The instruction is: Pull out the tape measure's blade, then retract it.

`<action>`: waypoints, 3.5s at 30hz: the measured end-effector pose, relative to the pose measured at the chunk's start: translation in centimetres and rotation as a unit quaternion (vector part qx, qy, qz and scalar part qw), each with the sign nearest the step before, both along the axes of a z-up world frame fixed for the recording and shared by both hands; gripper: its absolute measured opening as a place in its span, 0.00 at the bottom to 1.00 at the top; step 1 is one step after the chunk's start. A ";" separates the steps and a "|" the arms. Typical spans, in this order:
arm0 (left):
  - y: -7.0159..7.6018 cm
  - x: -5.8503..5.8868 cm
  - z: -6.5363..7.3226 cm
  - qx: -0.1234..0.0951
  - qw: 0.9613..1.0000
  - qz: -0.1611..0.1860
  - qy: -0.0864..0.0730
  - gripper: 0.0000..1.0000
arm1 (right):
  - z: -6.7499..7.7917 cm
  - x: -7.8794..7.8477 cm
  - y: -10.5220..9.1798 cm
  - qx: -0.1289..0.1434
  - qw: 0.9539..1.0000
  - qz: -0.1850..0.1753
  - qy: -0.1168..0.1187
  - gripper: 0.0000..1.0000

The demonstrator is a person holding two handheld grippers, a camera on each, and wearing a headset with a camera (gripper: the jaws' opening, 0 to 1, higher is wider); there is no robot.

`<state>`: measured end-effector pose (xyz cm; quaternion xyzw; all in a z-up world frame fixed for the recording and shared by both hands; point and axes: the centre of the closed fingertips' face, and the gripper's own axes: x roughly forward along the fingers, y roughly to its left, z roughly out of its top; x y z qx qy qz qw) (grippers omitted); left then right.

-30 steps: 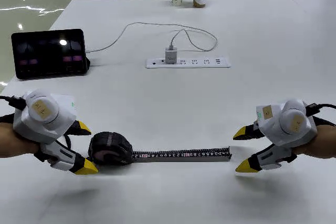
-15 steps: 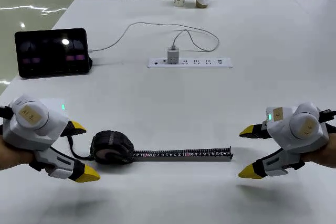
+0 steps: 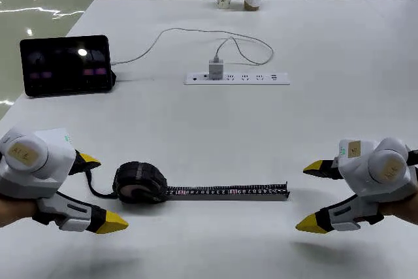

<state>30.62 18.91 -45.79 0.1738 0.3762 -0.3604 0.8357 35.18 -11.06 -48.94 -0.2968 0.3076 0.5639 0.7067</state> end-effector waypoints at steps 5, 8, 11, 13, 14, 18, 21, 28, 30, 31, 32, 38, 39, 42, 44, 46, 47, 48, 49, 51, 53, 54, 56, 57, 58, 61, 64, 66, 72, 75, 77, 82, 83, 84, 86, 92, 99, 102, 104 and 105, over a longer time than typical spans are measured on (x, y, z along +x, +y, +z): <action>-0.3 -0.6 0.1 -0.014 1.000 0.020 -0.006 0.82 | 0.1 -0.5 -0.2 0.009 1.000 -0.022 0.000 0.68; -0.4 -0.9 0.0 -0.021 0.999 0.029 -0.008 0.83 | 0.2 -0.7 -0.3 0.013 0.999 -0.033 0.000 0.70; -0.5 -1.3 0.0 -0.029 0.999 0.044 -0.009 0.84 | 0.5 -0.9 -0.3 0.020 0.999 -0.046 0.000 0.72; -0.6 -1.5 0.0 -0.036 0.998 0.052 -0.011 0.85 | 0.7 -1.1 -0.2 0.027 0.998 -0.055 0.001 0.74; -0.7 -1.7 0.0 -0.038 0.998 0.054 -0.012 0.85 | 0.7 -1.2 -0.2 0.030 0.998 -0.060 0.002 0.75; -1.1 -2.1 0.0 -0.049 0.997 0.067 -0.009 0.88 | 1.0 -1.6 0.0 0.042 0.996 -0.073 0.000 0.78; -1.3 -2.3 0.1 -0.055 0.995 0.079 -0.015 0.90 | 1.0 -1.8 0.1 0.053 0.995 -0.089 0.001 0.80; -1.6 -2.8 0.1 -0.075 0.991 0.112 -0.024 0.95 | 1.3 -2.5 0.3 0.067 0.992 -0.111 0.002 0.84; -1.7 -2.9 0.2 -0.079 0.989 0.118 -0.028 0.95 | 1.5 -2.5 0.4 0.075 0.990 -0.119 0.001 0.86; -1.7 -3.0 0.2 -0.082 0.989 0.122 -0.031 0.96 | 1.6 -2.6 0.5 0.079 0.989 -0.122 0.000 0.87; -1.8 -3.0 0.3 -0.084 0.988 0.125 -0.032 0.96 | 1.6 -2.7 0.6 0.080 0.989 -0.123 -0.001 0.88; -2.1 -3.2 0.4 -0.087 0.987 0.130 -0.039 0.98 | 1.8 -3.1 1.2 0.096 0.986 -0.139 -0.002 0.92; -2.2 -3.2 0.5 -0.088 0.986 0.132 -0.042 0.98 | 1.9 -3.2 1.4 0.102 0.984 -0.145 -0.002 0.93; -2.4 -3.2 0.8 -0.090 0.986 0.135 -0.047 0.99 | 2.1 -3.4 1.7 0.112 0.982 -0.152 -0.002 0.96; -2.7 -3.2 1.1 -0.093 0.985 0.137 -0.053 0.99 | 2.2 -3.5 2.0 0.118 0.980 -0.159 -0.005 0.97; -2.8 -3.2 1.2 -0.097 0.984 0.139 -0.054 0.99 | 2.4 -3.6 2.3 0.126 0.979 -0.162 -0.005 0.98; -2.8 -3.2 1.2 -0.098 0.984 0.140 -0.053 0.99 | 2.3 -3.7 2.4 0.127 0.978 -0.164 -0.005 0.99; -2.9 -3.2 1.2 -0.098 0.984 0.140 -0.054 0.99 | 2.4 -3.8 2.5 0.128 0.978 -0.164 -0.005 0.99; -3.0 -3.3 1.2 -0.099 0.983 0.141 -0.056 0.99 | 2.4 -3.8 2.5 0.129 0.978 -0.166 -0.006 0.99; -3.1 -3.4 1.3 -0.101 0.983 0.144 -0.058 0.99 | 2.5 -3.9 2.6 0.133 0.976 -0.174 -0.005 0.99; -3.3 -3.6 1.1 -0.104 0.983 0.143 -0.052 0.99 | 2.6 -3.9 2.7 0.139 0.973 -0.183 -0.004 0.99; -3.4 -3.8 1.1 -0.102 0.983 0.143 -0.053 0.99 | 2.7 -4.1 2.7 0.143 0.972 -0.188 -0.003 0.99; -3.4 -3.8 1.1 -0.101 0.983 0.143 -0.056 0.99 | 2.9 -4.1 2.7 0.145 0.971 -0.191 -0.007 0.99; -3.4 -3.8 1.2 -0.102 0.982 0.147 -0.058 0.99 | 3.0 -4.2 2.8 0.148 0.970 -0.193 -0.010 0.99; -3.4 -3.7 1.3 -0.103 0.981 0.151 -0.063 0.99 | 3.1 -4.3 2.8 0.150 0.969 -0.196 -0.011 0.99; -3.4 -3.7 1.5 -0.104 0.979 0.162 -0.073 0.99 | 3.5 -4.4 2.9 0.155 0.967 -0.203 -0.016 0.99; -3.7 -3.8 1.7 -0.103 0.977 0.168 -0.079 0.99 | 3.6 -4.5 3.0 0.157 0.965 -0.208 -0.019 0.99; -3.8 -4.0 1.9 -0.101 0.977 0.172 -0.083 0.99 | 3.8 -4.7 3.1 0.159 0.964 -0.211 -0.020 0.99; -3.7 -4.0 1.9 -0.103 0.973 0.185 -0.086 0.99 | 3.9 -4.9 3.3 0.160 0.963 -0.218 -0.021 0.99; -3.8 -4.1 1.8 -0.097 0.974 0.185 -0.090 0.99 | 4.1 -5.0 3.4 0.161 0.962 -0.220 -0.022 0.99; -3.7 -4.1 2.0 -0.093 0.973 0.191 -0.095 0.99 | 4.1 -5.1 3.4 0.159 0.961 -0.225 -0.020 0.99; -4.1 -4.2 2.3 -0.095 0.969 0.203 -0.101 0.99 | 4.3 -5.4 3.4 0.160 0.958 -0.236 -0.018 0.99; -4.2 -4.2 2.4 -0.092 0.969 0.205 -0.103 0.99 | 4.3 -5.4 3.4 0.159 0.958 -0.238 -0.019 0.99; -4.3 -4.2 2.4 -0.089 0.969 0.206 -0.105 0.99 | 4.4 -5.5 3.5 0.159 0.958 -0.239 -0.022 0.99; -4.3 -4.2 2.5 -0.087 0.968 0.210 -0.107 0.99 | 4.5 -5.6 3.5 0.158 0.957 -0.242 -0.025 0.99; -4.7 -4.4 2.6 -0.088 0.966 0.220 -0.105 0.99 | 4.7 -5.9 3.7 0.161 0.954 -0.251 -0.026 0.99; -5.1 -5.1 2.5 -0.085 0.966 0.223 -0.100 0.99 | 5.0 -6.4 4.2 0.164 0.954 -0.250 -0.027 0.99; -5.3 -5.3 2.4 -0.084 0.966 0.226 -0.096 0.99 | 5.1 -6.5 4.4 0.165 0.953 -0.251 -0.028 0.99; -5.3 -5.4 2.4 -0.086 0.965 0.229 -0.094 0.99 | 5.1 -6.7 4.5 0.165 0.953 -0.251 -0.027 0.99; -5.3 -5.4 2.4 -0.086 0.964 0.231 -0.094 0.99 | 5.1 -6.7 4.5 0.165 0.953 -0.251 -0.027 0.99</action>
